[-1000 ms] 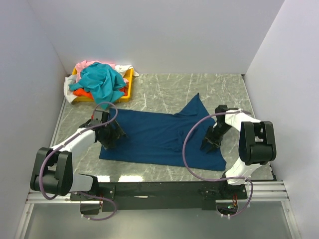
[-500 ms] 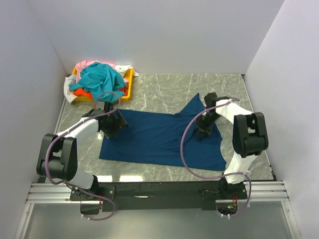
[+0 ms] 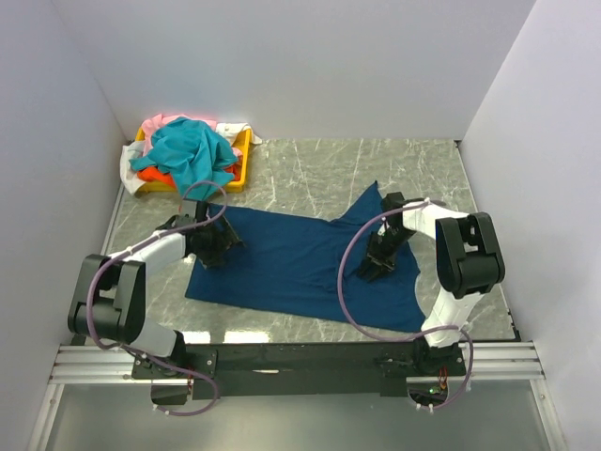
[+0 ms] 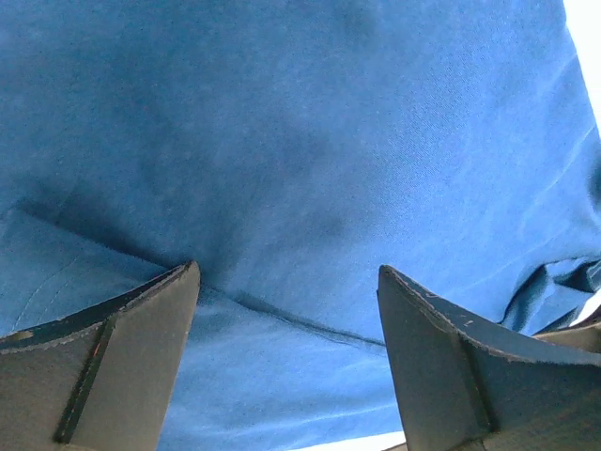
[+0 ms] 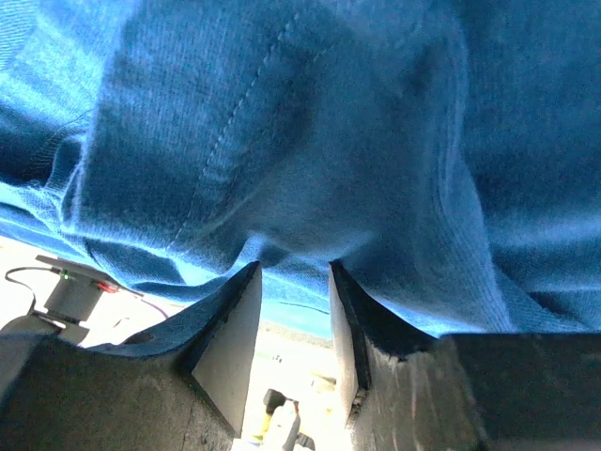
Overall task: Fold and stack the t-shirts
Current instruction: Fold the tshirt
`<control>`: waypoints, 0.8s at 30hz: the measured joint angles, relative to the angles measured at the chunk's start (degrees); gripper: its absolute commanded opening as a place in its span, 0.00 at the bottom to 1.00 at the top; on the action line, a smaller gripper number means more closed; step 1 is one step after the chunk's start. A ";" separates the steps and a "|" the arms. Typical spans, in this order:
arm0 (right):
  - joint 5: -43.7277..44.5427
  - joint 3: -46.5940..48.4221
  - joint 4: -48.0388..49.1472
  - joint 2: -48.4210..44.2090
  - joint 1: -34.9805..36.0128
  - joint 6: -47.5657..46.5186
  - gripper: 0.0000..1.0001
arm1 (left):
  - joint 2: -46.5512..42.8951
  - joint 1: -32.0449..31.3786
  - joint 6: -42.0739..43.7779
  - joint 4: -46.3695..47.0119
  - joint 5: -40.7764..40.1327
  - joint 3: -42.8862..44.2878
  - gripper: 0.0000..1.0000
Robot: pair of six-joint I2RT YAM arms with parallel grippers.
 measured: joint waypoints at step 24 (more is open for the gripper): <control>5.97 2.56 -8.31 -8.98 0.15 0.13 0.43 | -16.63 -0.07 -3.52 -16.06 -2.47 -5.07 0.88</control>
